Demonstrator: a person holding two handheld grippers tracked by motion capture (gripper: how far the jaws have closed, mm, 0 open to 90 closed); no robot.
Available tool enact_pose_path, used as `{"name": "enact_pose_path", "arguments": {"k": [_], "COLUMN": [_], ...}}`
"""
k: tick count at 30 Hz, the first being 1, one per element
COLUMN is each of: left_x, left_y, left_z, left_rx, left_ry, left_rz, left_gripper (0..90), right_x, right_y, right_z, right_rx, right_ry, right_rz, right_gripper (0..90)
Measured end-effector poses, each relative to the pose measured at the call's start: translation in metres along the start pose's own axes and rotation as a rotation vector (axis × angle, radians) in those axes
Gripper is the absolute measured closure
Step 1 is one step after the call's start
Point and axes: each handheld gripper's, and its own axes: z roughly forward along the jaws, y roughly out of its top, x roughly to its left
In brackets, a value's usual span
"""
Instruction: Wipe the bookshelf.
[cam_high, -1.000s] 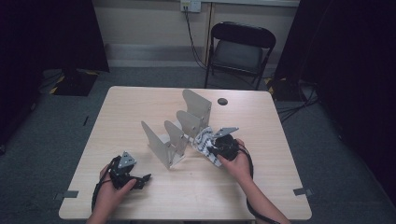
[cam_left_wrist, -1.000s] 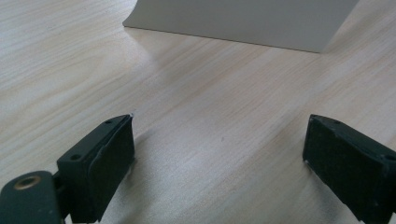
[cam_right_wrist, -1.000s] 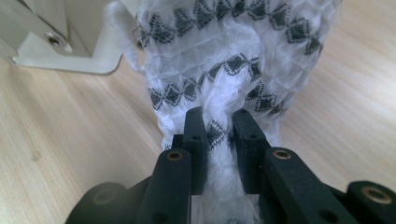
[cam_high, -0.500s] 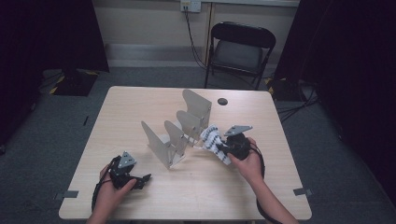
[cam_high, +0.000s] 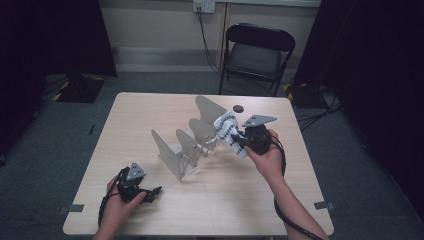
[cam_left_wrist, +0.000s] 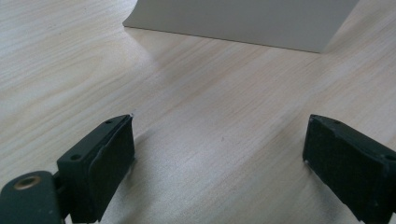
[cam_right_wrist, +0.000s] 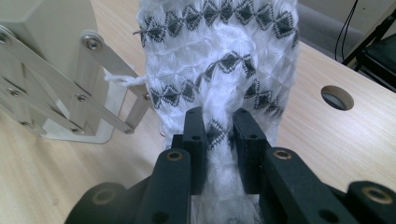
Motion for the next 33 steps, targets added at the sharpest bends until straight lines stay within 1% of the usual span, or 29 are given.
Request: {"name": "enact_pose_path", "arguments": {"k": [1, 4, 5, 6, 10, 11, 13, 16, 18, 19, 21, 23, 24, 27, 29, 30, 31, 32, 33], "left_x": [-0.001, 0.000, -0.001, 0.000, 0.000, 0.000, 0.000, 0.000, 0.000, 0.000, 0.000, 0.000, 0.000, 0.000, 0.000, 0.000, 0.000, -0.001, 0.000], "left_y": [0.000, 0.000, 0.000, 0.000, 0.000, 0.000, 0.000, 0.000, 0.000, 0.000, 0.000, 0.000, 0.000, 0.000, 0.000, 0.000, 0.000, 0.000, 0.000], "left_z": [0.000, 0.000, 0.000, 0.000, 0.000, 0.000, 0.000, 0.000, 0.000, 0.000, 0.000, 0.000, 0.000, 0.000, 0.000, 0.000, 0.000, 0.000, 0.000], "left_rx": [-0.001, 0.000, -0.001, 0.000, -0.001, 0.000, -0.001, 0.000, -0.001, 0.000, -0.001, 0.000, -0.001, 0.000, 0.000, 0.000, 0.000, -0.001, 0.000], "left_ry": [-0.001, -0.001, -0.002, 0.000, -0.001, 0.000, -0.001, 0.000, -0.001, 0.000, -0.001, 0.000, -0.001, -0.001, 0.000, 0.000, 0.000, -0.001, 0.000], "left_rz": [-0.009, -0.004, -0.009, 0.000, -0.005, 0.000, -0.005, 0.000, -0.005, 0.001, -0.005, -0.002, -0.007, -0.004, 0.001, 0.000, -0.002, -0.009, 0.002], "left_gripper": [8.9, 9.0, 9.0, 9.0, 8.9, 9.0, 9.0, 9.0, 9.0, 9.0, 9.0, 8.9, 8.9, 9.0, 8.9, 8.9, 8.9, 9.0, 8.9], "right_x": [0.001, 0.006, 0.006, 0.007, 0.010, 0.011, 0.014, 0.018, 0.021, 0.022, 0.023, 0.022, 0.022, 0.021, 0.019, 0.016, 0.016, 0.015, 0.013], "right_y": [-0.001, -0.008, -0.011, -0.016, -0.032, -0.036, -0.045, -0.057, -0.064, -0.067, -0.072, -0.074, -0.075, -0.074, -0.071, -0.066, -0.066, -0.063, -0.058], "right_z": [0.004, 0.014, 0.018, 0.021, 0.033, 0.036, 0.042, 0.051, 0.054, 0.056, 0.059, 0.059, 0.058, 0.052, 0.044, 0.036, 0.036, 0.031, 0.024], "right_rx": [0.013, 0.044, 0.055, 0.065, 0.099, 0.103, 0.124, 0.142, 0.154, 0.163, 0.182, 0.177, 0.177, 0.174, 0.156, 0.142, 0.142, 0.132, 0.121], "right_ry": [0.001, 0.002, 0.006, 0.007, 0.021, 0.026, 0.040, 0.055, 0.063, 0.066, 0.063, 0.065, 0.070, 0.070, 0.067, 0.061, 0.061, 0.054, 0.045], "right_rz": [-0.006, -0.015, -0.020, -0.016, -0.005, -0.003, 0.003, 0.008, 0.016, 0.018, 0.007, 0.014, 0.018, 0.021, 0.025, 0.019, 0.019, 0.018, 0.010], "right_gripper": [78.4, 78.4, 78.4, 78.4, 78.4, 78.4, 78.3, 78.3, 78.3, 78.3, 78.2, 78.1, 78.1, 78.1, 78.2, 78.1, 78.1, 78.2, 78.2]}}
